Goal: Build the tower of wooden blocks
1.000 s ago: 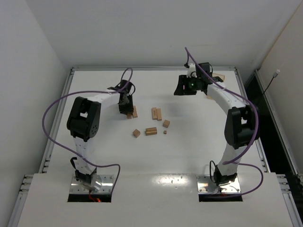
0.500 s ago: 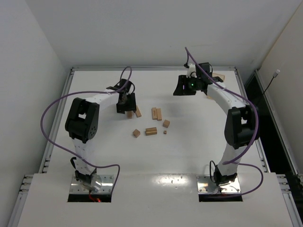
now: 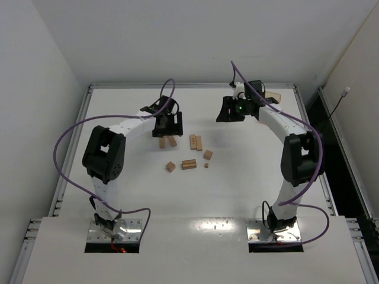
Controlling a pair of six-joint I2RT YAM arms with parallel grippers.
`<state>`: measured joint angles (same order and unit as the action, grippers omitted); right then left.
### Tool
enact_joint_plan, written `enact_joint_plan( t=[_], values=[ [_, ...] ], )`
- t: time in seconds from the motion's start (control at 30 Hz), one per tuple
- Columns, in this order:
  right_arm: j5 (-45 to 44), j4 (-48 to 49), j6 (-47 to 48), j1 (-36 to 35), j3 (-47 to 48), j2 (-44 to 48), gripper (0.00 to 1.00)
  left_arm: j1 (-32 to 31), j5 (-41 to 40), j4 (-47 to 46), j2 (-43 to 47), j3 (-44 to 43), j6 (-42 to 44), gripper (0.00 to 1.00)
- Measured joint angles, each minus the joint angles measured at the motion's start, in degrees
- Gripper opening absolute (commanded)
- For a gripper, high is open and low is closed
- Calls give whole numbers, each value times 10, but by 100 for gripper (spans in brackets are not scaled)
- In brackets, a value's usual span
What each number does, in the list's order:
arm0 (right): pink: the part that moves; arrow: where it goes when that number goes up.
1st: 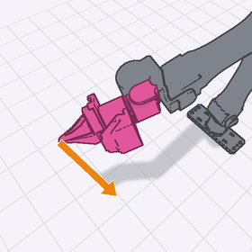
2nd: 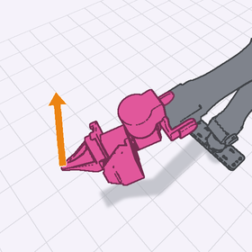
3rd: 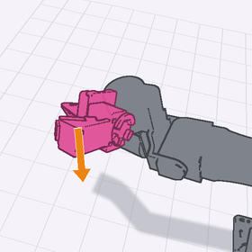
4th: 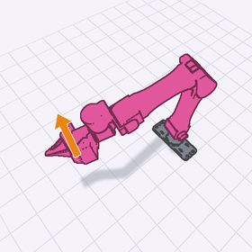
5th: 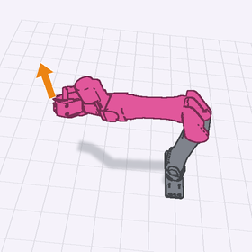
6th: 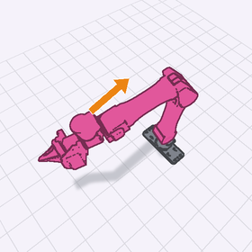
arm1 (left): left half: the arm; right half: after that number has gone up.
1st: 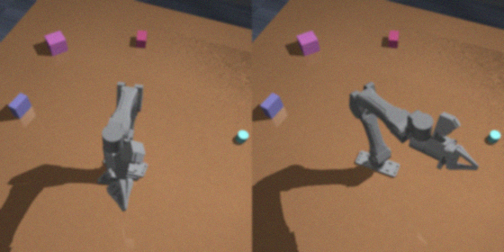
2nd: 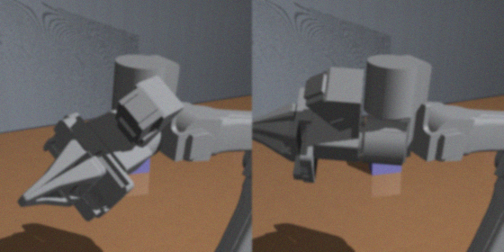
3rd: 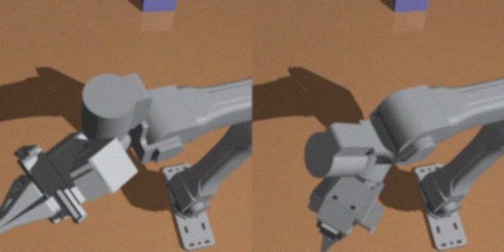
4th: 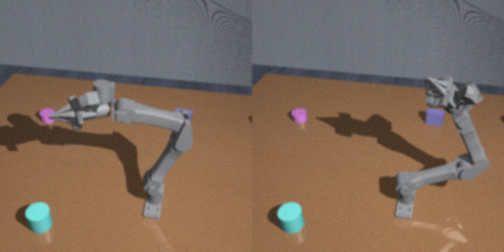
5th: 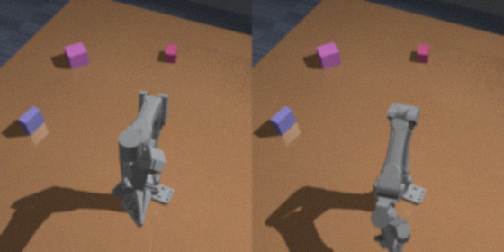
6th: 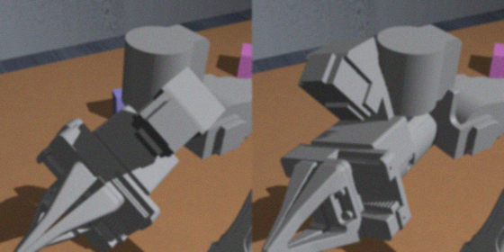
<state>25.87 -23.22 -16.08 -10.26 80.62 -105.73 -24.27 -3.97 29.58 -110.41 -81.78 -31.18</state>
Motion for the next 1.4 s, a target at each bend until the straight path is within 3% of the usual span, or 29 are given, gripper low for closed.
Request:
enact_joint_plan(
  t=[0.33,0.9,0.97,1.17,1.3,1.4],
  values=[
    [8,-6,0,0,0,0,47,-5,-64,15,-25,-6,-26,96],
    [16,-13,0,0,0,-5,47,-5,-77,19,-65,-19,-42,97],
    [17,-13,0,0,0,-9,47,-5,-77,19,-68,-19,-43,92],
    [19,-14,0,4,0,-20,47,-5,-80,18,-79,-21,-47,64],
    [19,-15,0,8,0,-21,47,-5,-81,17,-79,-21,-47,61],
    [21,-16,0,10,0,-21,47,-5,-81,17,-79,-21,-49,53]
  ],
)
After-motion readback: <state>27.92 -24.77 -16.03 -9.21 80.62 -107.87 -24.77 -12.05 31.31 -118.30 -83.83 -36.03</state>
